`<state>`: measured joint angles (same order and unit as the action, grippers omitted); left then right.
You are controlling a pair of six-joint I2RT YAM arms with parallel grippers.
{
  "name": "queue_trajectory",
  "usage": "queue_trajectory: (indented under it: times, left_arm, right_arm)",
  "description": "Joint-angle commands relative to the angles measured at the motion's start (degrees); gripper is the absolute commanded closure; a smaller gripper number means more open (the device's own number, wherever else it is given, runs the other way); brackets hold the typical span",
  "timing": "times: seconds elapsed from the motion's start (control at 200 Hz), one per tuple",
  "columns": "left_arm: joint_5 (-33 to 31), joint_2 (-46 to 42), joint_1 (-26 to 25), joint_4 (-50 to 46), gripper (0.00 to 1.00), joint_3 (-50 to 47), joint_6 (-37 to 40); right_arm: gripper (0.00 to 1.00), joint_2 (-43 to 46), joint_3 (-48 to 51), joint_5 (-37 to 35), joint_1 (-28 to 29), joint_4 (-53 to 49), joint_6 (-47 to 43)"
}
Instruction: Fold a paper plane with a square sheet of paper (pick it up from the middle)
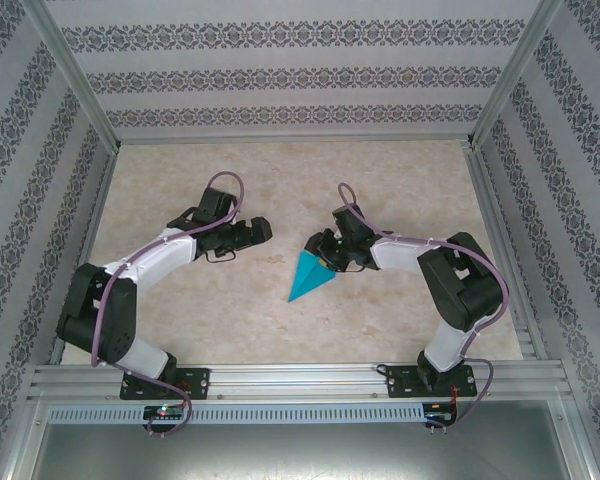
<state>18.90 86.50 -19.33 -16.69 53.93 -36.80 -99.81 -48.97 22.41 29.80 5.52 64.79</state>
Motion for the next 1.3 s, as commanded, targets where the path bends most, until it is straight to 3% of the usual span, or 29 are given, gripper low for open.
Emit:
queue_trajectory:
  times: [0.0,0.46,0.734,0.869,1.039,1.294]
  left_arm:
    - [2.7,-1.8,1.4,1.2,0.0,-1.3,-1.7]
    - [13.9,-1.9,2.9,3.8,0.0,-4.0,-3.8]
    - [21.6,-1.3,3.6,7.0,0.0,-5.5,-6.4]
    - [29.0,-1.1,5.2,14.7,0.0,-8.4,-11.6]
    - [35.9,-1.5,5.3,27.9,0.0,-10.6,-19.0]
    - [40.2,-1.5,4.6,46.2,0.0,-14.0,-30.8]
  right_arm:
    - [0.63,-1.1,1.0,1.1,0.9,4.6,1.5]
    - [0.71,-2.6,2.5,-0.5,2.5,6.0,0.7]
    - [0.99,1.6,2.2,-0.1,2.1,8.6,-2.4]
    - [1.0,7.1,2.3,3.5,0.4,13.4,-4.7]
    - [1.0,9.6,1.1,10.6,-1.9,21.5,-1.3]
    - [1.0,6.9,-1.4,14.1,-1.8,28.9,5.2]
